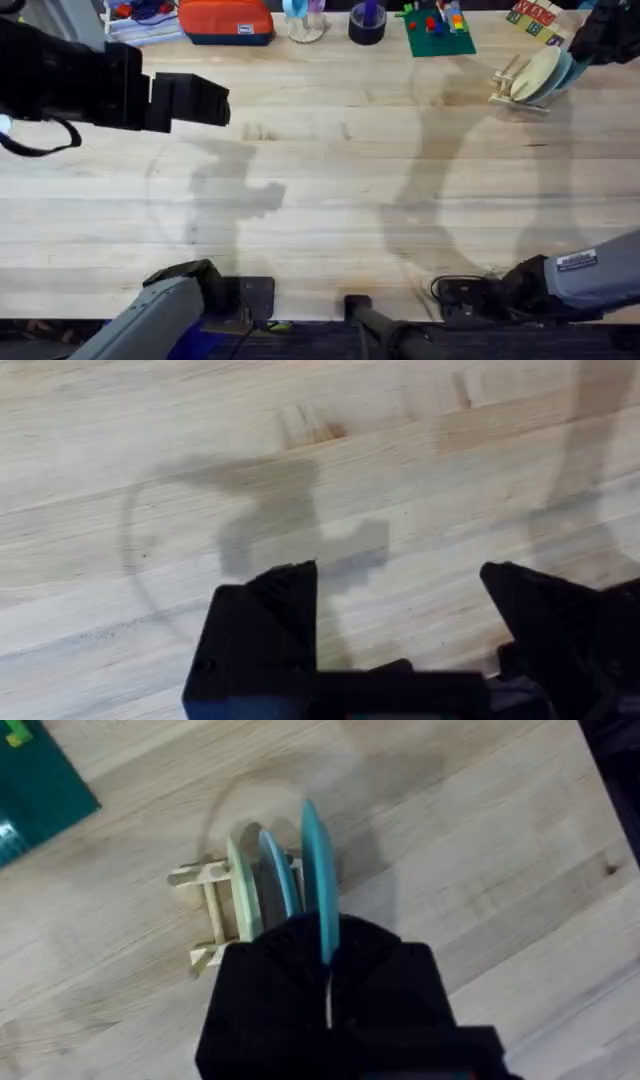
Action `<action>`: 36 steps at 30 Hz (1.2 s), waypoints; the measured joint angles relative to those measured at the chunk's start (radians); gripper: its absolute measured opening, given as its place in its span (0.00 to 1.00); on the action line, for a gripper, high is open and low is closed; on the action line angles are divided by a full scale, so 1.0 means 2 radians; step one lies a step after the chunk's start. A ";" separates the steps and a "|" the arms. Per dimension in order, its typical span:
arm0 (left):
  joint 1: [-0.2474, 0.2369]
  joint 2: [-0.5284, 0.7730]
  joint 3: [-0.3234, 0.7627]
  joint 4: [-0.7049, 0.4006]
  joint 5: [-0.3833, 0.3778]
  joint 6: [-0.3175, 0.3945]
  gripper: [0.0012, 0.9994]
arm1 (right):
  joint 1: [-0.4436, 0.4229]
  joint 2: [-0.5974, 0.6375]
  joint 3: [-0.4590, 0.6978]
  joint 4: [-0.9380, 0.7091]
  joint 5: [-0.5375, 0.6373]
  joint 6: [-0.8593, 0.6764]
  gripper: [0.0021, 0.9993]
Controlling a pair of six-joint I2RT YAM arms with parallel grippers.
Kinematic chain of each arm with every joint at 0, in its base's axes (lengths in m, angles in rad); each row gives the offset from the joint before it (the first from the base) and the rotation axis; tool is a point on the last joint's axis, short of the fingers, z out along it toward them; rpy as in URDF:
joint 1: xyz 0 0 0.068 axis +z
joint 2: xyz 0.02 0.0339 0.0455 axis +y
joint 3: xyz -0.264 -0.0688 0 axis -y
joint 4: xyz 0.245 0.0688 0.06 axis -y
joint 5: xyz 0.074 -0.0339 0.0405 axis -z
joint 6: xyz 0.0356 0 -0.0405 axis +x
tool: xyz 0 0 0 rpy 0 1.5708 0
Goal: Pick up the plates from the table one by one and place each into a slot on the dish rack.
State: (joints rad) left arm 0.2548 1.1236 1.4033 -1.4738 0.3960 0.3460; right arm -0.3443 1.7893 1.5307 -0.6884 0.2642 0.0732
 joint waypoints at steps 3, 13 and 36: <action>0.000 0.000 0.000 0.000 0.000 0.000 0.99 | 0.000 0.000 0.000 0.000 0.000 0.000 0.03; 0.000 0.000 0.000 0.000 0.000 0.000 0.99 | 0.000 0.002 -0.002 -0.006 0.000 0.000 0.03; 0.000 0.000 0.000 0.000 0.000 0.000 0.99 | 0.000 0.003 -0.002 -0.004 0.001 0.000 0.16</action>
State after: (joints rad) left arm 0.2546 1.1236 1.4033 -1.4738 0.3962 0.3461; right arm -0.3447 1.7954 1.5257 -0.6971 0.2657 0.0731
